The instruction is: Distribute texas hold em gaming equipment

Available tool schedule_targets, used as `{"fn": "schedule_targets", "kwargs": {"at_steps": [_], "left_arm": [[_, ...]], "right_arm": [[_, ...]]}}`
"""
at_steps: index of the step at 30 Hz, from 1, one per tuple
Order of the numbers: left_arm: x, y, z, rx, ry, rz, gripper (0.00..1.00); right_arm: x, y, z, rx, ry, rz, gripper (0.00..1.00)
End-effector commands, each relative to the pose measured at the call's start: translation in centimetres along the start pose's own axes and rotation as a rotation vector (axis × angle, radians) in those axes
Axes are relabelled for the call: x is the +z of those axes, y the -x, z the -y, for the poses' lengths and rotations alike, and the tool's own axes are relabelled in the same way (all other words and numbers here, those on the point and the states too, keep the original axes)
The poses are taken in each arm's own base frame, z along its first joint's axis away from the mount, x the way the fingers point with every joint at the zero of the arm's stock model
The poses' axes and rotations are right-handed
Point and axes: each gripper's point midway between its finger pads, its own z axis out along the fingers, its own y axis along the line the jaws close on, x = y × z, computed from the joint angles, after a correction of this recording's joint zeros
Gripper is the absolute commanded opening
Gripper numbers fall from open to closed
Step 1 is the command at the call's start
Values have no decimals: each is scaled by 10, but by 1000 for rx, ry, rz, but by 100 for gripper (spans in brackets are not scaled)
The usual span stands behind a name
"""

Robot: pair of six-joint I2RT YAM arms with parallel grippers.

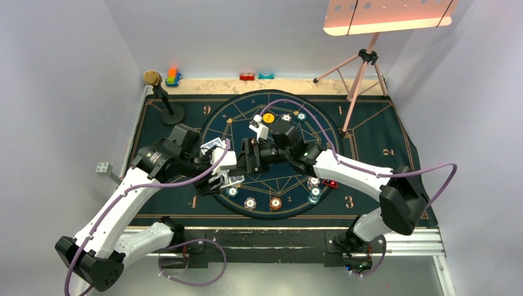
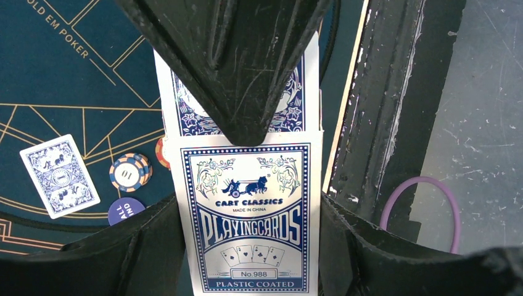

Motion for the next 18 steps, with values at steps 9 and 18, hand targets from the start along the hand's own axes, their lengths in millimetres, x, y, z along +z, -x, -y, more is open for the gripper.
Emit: {"fn": "schedule_targets", "kwargs": {"at_steps": [9,18], "left_arm": [[-5,19,-2,17,7,65,0],[-7,21,-1,21,9,72,0]], "right_arm": [[-12,5,-21,-33,70,42,65],[-20,5,-6,-7,42,51,58]]}}
